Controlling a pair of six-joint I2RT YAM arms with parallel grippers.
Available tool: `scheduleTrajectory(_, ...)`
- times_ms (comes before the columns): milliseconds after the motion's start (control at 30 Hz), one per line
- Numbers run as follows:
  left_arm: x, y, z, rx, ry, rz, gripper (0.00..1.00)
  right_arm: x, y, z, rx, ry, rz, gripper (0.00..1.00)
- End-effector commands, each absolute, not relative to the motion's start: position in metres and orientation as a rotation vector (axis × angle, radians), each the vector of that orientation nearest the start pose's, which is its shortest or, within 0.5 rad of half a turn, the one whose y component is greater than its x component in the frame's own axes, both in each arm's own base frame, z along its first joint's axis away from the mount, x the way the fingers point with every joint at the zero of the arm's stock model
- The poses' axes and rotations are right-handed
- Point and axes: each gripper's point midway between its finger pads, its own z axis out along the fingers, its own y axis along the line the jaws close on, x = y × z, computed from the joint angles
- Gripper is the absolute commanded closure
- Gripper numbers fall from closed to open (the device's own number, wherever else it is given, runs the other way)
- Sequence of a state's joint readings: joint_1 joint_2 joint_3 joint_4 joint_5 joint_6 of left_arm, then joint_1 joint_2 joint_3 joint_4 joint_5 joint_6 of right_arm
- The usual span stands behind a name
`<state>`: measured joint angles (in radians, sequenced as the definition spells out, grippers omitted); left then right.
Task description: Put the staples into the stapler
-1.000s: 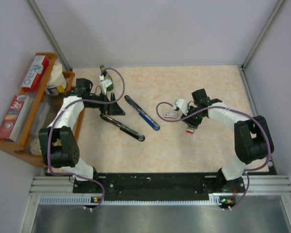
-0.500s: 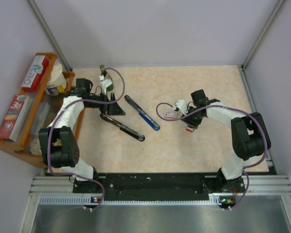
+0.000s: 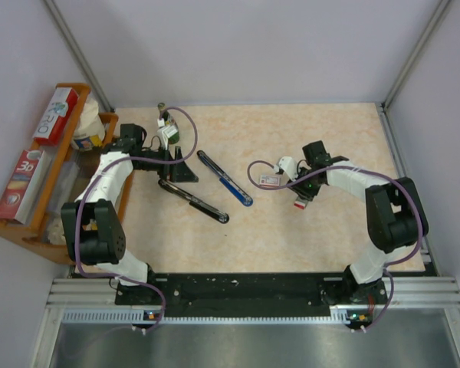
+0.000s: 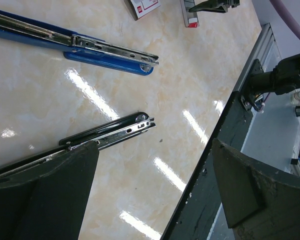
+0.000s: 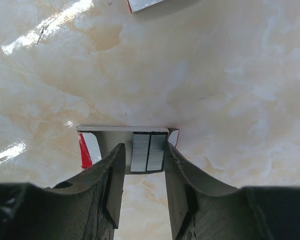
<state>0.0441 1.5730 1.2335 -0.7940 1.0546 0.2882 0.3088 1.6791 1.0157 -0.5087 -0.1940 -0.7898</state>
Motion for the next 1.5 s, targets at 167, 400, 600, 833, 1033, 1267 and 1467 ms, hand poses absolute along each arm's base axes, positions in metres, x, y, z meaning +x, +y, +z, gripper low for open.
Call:
scheduleTrajectory(167, 0.31, -0.137, 0.193, 0.629, 2.15, -1.236, 0.01, 0.339, 0.105, 0.035, -1.416, 2.27, 0.103, 0.6)
scheduleTrajectory(400, 0.31, -0.137, 0.192, 0.626, 2.151, -1.239, 0.01, 0.341, 0.103, 0.039, -1.398, 2.263, 0.087, 0.53)
scheduleTrajectory(600, 0.31, -0.138, 0.193, 0.631, 2.146, -1.243, 0.01, 0.344, 0.102, 0.038, -1.383, 2.267, 0.071, 0.5)
scheduleTrajectory(833, 0.31, -0.138, 0.193, 0.63, 2.145, -1.247, 0.01, 0.346, 0.097, 0.033, -1.378, 2.287, 0.033, 0.5)
scheduleTrajectory(1033, 0.31, -0.138, 0.192, 0.629, 2.146, -1.248, 0.01, 0.348, 0.093, 0.03, -1.364, 2.302, 0.005, 0.5)
scheduleTrajectory(1267, 0.31, -0.139, 0.193, 0.633, 2.141, -1.255, 0.01, 0.356, 0.092, 0.037, -1.318, 2.281, -0.026, 0.42)
scheduleTrajectory(1467, 0.31, -0.138, 0.193, 0.631, 2.141, -1.256, 0.01, 0.358, 0.088, 0.035, -1.32, 2.28, -0.061, 0.4)
